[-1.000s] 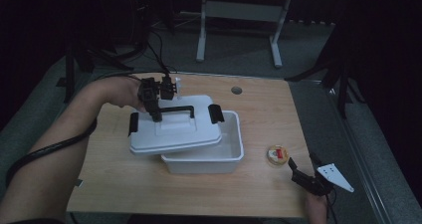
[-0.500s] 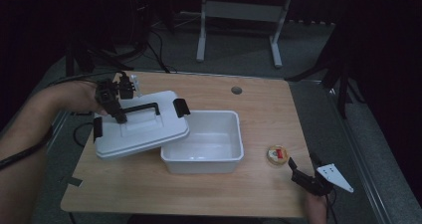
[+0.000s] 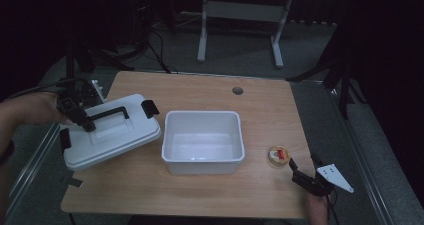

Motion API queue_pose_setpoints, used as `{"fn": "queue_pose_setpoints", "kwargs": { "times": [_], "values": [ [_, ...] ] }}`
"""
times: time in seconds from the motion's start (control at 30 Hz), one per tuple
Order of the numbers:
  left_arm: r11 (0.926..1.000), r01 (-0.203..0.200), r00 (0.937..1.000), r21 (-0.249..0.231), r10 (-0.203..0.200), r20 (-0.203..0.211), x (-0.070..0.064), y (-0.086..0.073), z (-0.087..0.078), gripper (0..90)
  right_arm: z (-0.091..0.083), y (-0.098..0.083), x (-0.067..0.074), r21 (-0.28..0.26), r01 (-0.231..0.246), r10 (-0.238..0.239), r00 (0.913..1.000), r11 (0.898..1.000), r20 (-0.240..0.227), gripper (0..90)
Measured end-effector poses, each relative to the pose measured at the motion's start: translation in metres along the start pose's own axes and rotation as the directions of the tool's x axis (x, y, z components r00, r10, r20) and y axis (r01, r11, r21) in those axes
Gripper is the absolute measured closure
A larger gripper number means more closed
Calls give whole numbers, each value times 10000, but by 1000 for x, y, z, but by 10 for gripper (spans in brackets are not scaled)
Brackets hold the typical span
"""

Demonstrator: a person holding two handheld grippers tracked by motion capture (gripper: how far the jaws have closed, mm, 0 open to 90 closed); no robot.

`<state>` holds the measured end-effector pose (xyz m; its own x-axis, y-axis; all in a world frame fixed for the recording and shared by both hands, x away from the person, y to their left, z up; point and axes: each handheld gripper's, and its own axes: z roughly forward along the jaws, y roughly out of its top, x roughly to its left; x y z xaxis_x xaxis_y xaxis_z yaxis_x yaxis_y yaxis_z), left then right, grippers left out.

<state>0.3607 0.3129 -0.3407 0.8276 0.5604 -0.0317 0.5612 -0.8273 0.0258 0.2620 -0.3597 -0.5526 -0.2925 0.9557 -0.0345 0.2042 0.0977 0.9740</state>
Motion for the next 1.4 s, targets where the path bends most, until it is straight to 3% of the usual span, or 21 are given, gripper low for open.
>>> {"fn": "queue_pose_setpoints", "kwargs": {
  "times": [0.2,0.27,0.53,0.83,1.4],
  "values": [
    [9992,387,9992,-136,-386,79,8,-10,14,834,0,0,0,28,29,-29,10000,10000,-4,141],
    [9986,488,9987,-226,-485,138,13,-10,27,834,0,0,1,35,40,-40,10000,10000,-5,141],
    [9982,598,9981,14,-598,119,22,-2,67,833,1,0,1,55,55,-55,10000,10000,-52,142],
    [9969,748,9961,230,-758,444,29,10,108,833,0,0,1,17,82,-82,9999,10000,-89,142],
    [9970,774,9922,56,-775,978,29,16,145,831,1,0,2,85,223,-222,9997,9997,-99,142]
  ]
}}
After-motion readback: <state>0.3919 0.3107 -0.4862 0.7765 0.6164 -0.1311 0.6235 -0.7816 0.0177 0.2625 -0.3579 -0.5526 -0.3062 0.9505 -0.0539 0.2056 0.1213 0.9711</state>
